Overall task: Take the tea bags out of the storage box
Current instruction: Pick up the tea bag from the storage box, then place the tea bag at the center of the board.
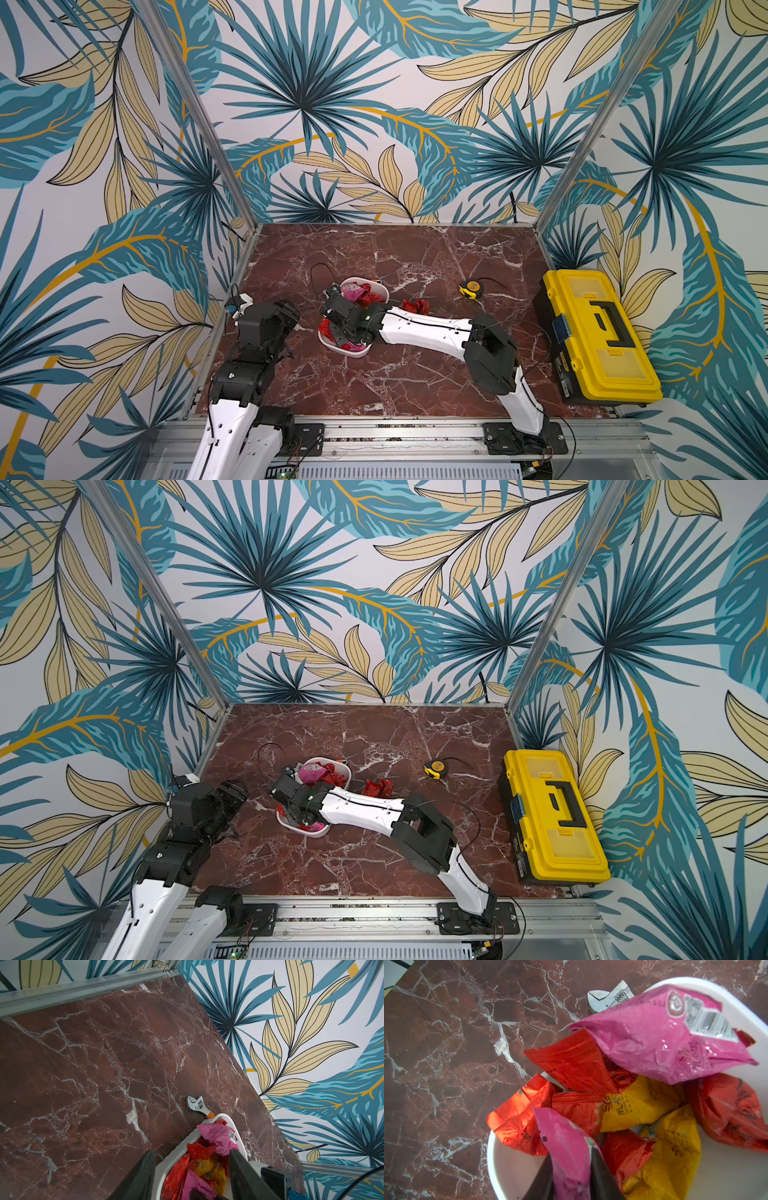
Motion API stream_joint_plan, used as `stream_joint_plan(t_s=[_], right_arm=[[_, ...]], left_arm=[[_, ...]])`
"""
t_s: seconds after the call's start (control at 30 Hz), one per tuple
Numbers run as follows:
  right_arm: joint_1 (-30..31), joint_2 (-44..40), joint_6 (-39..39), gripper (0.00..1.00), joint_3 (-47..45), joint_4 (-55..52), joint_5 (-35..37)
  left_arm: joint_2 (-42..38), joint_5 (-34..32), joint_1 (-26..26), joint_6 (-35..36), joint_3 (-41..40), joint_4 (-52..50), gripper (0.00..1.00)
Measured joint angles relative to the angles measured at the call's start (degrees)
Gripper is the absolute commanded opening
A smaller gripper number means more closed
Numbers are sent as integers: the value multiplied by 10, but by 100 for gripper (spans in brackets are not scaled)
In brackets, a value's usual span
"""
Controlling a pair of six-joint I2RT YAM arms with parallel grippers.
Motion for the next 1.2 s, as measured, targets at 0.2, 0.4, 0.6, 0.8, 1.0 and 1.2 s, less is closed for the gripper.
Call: stream_joint_plan(t_s=[0.2,0.4,0.6,0.8,1.0,1.2], right_arm=[[0,-7,20,17,-2,1,-6],[0,-57,55,11,-29,36,-26],[-2,-125,107,8,-80,100,-52],[-36,-230,182,7,-204,179,-91],[-131,-362,232,7,-350,199,-115],[-272,-450,216,8,-416,112,-141]], left_arm=[[-1,0,0,7,1,-8,61],[-1,0,0,22,8,-11,62],[-3,3,0,39,14,-9,62],[15,46,0,82,16,23,62],[74,132,1,123,16,59,61],[151,216,-14,151,16,86,62]])
